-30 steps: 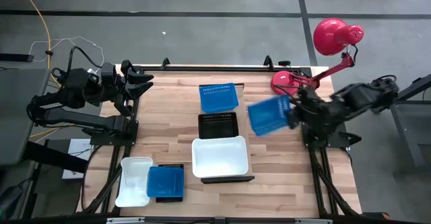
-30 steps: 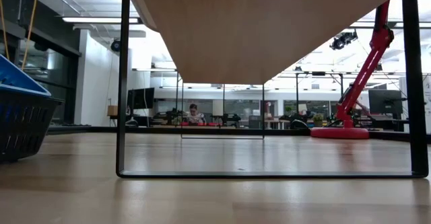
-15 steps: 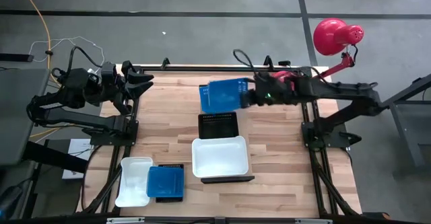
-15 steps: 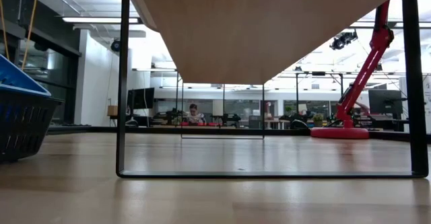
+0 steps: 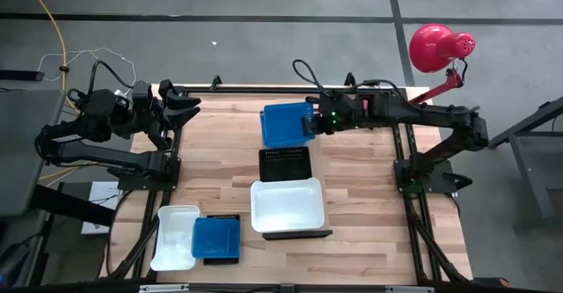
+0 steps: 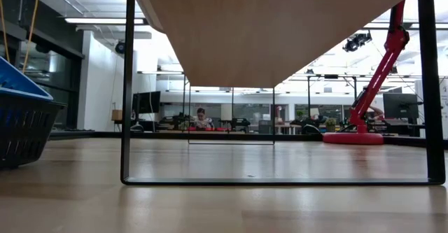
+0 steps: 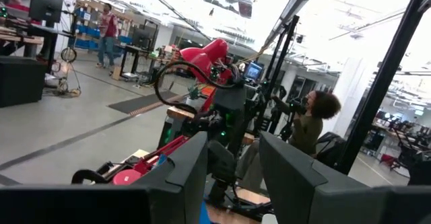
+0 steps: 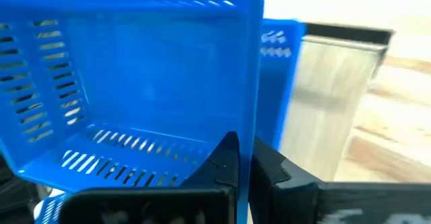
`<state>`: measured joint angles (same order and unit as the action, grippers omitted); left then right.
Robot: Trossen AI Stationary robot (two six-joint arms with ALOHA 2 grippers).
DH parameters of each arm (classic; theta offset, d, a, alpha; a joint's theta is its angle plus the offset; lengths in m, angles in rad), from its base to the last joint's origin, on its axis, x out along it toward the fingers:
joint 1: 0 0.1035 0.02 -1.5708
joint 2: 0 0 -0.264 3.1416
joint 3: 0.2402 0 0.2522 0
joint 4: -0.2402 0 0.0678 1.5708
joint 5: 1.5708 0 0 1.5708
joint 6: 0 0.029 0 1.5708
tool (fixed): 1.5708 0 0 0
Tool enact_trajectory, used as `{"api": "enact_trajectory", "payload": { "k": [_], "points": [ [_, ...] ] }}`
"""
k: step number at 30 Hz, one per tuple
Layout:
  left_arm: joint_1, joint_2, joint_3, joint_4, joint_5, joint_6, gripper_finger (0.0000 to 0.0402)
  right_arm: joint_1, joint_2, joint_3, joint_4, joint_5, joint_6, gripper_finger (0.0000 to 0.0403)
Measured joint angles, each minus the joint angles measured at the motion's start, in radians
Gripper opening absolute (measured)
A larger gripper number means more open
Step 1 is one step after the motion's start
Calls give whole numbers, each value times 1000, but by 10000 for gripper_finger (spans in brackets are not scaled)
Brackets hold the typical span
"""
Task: Stack baskets on shelf by color
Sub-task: Stack the right blue bin on the blue bin on the shelf
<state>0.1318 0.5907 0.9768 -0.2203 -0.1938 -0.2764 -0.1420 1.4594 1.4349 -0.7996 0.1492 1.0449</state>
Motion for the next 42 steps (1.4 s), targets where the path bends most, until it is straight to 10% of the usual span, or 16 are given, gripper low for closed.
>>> {"api": "enact_trajectory", "payload": {
  "k": [42],
  "points": [
    [0,0,0,0,-26,47,125,-15,18,0,-34,-81,-6,0]
  ]
}}
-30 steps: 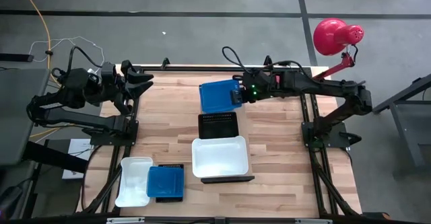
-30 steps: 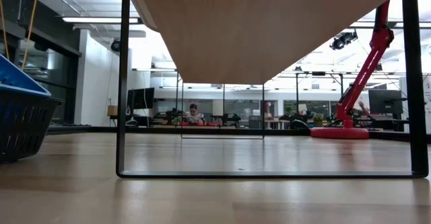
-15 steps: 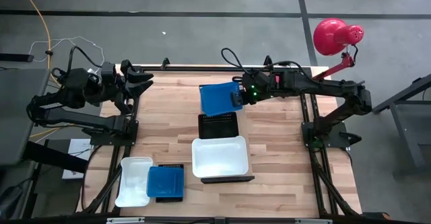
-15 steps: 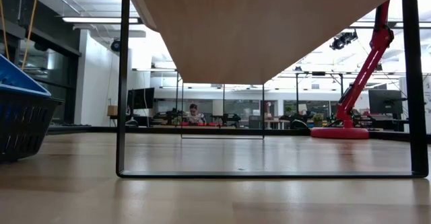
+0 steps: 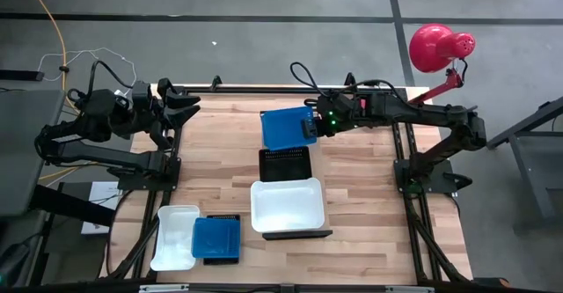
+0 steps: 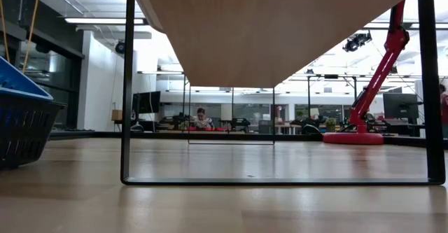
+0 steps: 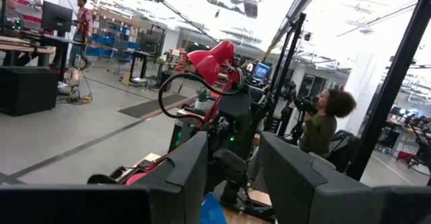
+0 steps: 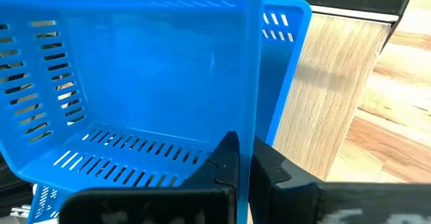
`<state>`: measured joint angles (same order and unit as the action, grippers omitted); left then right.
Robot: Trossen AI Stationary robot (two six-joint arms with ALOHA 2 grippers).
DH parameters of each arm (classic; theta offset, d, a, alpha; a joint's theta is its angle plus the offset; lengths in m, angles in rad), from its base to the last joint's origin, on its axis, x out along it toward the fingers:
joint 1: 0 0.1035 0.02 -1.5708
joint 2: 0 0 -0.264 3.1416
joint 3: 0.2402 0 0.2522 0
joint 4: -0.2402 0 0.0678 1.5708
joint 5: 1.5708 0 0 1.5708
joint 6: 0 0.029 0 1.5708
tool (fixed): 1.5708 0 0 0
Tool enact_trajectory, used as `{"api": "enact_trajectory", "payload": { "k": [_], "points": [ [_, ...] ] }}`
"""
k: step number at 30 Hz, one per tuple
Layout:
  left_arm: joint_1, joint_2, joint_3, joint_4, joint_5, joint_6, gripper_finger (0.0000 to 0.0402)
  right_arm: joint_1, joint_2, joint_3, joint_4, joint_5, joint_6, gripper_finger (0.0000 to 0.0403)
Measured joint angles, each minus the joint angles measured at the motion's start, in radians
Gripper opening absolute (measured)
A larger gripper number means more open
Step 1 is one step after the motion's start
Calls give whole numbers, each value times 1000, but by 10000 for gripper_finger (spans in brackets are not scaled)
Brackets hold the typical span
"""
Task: Stack baskets on shelf by color
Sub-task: Stack the right blue bin on the blue bin on the shelf, then stack the blue bin on the blue bin on the shelf
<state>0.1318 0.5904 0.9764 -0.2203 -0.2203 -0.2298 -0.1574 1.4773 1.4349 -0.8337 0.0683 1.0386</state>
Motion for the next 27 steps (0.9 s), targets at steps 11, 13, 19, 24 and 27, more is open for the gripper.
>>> {"api": "enact_trajectory", "payload": {
  "k": [11,13,19,24,27],
  "points": [
    [0,0,0,0,0,6,125,0,0,0,1,36,11,89],
    [0,0,0,0,0,6,125,0,0,0,12,36,11,118],
    [0,0,0,0,0,6,125,-7,-9,31,27,34,-50,184],
    [0,0,0,0,0,6,125,-13,-54,102,-58,72,-240,203],
    [0,0,0,-2,0,6,125,-11,-93,119,-156,78,-366,204]
  ]
}}
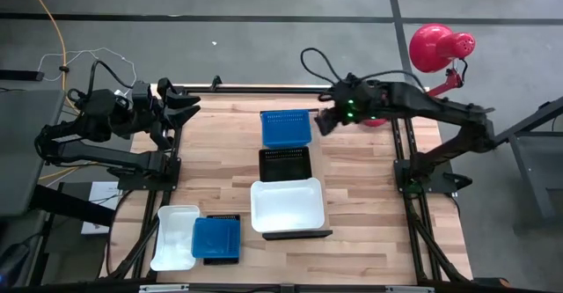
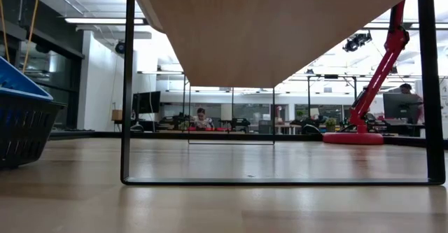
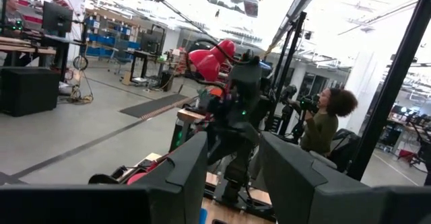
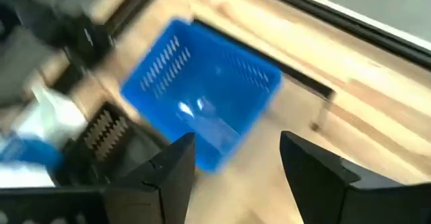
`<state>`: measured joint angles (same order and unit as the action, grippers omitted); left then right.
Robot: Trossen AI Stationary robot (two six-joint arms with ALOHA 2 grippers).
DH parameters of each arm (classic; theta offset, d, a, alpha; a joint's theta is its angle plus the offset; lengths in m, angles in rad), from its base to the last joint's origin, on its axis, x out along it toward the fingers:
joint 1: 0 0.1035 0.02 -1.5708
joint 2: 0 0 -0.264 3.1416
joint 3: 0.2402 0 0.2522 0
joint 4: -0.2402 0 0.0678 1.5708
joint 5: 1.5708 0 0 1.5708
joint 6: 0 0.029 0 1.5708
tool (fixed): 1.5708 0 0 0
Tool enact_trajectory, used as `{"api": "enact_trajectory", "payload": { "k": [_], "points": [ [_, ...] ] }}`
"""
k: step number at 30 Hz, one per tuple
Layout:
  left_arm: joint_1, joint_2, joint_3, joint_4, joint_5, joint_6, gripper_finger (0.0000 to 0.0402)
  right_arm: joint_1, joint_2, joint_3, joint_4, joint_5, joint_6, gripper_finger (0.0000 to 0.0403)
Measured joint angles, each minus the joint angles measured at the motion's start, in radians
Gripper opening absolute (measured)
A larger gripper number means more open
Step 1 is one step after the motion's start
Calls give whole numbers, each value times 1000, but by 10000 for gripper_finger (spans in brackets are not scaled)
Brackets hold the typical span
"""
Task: Stack baskets on shelf by color
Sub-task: Stack the blue bin on the blue bin on the shelf
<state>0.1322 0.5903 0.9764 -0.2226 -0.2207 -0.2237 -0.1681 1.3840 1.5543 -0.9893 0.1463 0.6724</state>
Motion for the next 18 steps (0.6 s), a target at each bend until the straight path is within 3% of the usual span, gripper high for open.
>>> {"api": "enact_trajectory", "payload": {
  "k": [4,8,13,18],
  "points": [
    [0,0,0,-2,-1,0,125,9,-65,-64,-115,-55,-53,204],
    [0,0,0,-2,-1,-7,125,54,-174,-236,-82,-102,-43,204],
    [0,2,0,-7,-3,-24,125,155,-349,-461,157,-110,45,204],
    [0,8,0,-30,-2,-61,125,273,-479,-654,463,-12,73,204]
  ]
}}
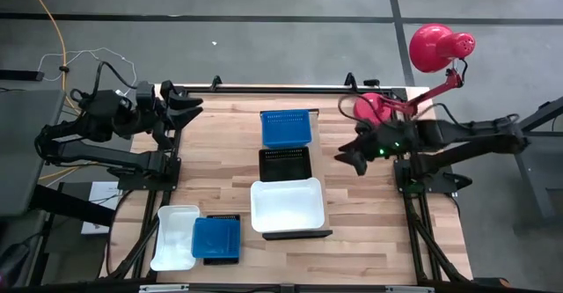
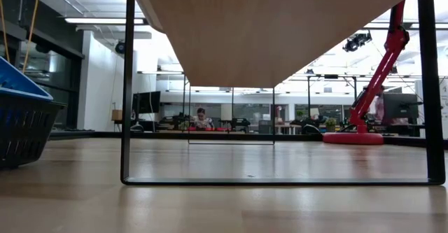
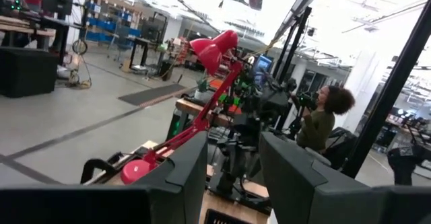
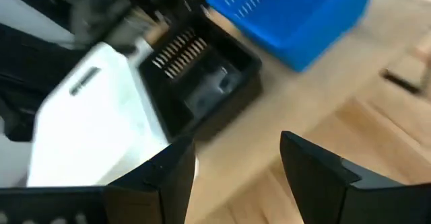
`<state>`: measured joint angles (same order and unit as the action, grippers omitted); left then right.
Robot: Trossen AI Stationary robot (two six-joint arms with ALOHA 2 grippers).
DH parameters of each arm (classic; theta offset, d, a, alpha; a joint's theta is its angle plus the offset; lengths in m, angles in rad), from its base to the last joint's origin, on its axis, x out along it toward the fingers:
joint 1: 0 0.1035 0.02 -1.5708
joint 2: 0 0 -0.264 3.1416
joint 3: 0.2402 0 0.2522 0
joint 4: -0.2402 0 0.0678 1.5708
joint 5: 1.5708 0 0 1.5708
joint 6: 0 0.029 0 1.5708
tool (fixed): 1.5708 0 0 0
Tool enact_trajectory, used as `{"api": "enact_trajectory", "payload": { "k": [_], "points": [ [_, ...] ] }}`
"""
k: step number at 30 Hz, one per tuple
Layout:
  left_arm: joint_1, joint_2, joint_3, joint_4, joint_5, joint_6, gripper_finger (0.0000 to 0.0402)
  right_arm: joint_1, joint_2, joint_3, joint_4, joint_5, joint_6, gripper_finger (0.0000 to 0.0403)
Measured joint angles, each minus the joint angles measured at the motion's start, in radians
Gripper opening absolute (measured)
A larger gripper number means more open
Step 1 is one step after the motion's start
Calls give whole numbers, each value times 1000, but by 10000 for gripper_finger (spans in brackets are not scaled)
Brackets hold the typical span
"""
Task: Stack baskets on shelf by color
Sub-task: Stack the blue bin on the blue bin on the shelf
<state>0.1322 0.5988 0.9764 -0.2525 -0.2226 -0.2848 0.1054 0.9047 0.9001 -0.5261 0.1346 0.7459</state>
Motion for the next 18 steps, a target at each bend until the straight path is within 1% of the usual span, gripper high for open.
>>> {"api": "enact_trajectory", "payload": {
  "k": [4,7,10,12,18],
  "points": [
    [0,10,0,-11,2,-1,125,57,-40,-103,181,131,-95,204],
    [0,21,0,-13,2,0,125,71,-43,-143,286,187,-236,204],
    [0,30,0,-15,2,8,125,74,-39,-151,365,198,-383,204],
    [0,37,0,-21,2,32,125,74,-35,-151,397,201,-449,204],
    [0,60,0,-34,3,71,125,73,-35,-151,478,207,-521,204]
  ]
}}
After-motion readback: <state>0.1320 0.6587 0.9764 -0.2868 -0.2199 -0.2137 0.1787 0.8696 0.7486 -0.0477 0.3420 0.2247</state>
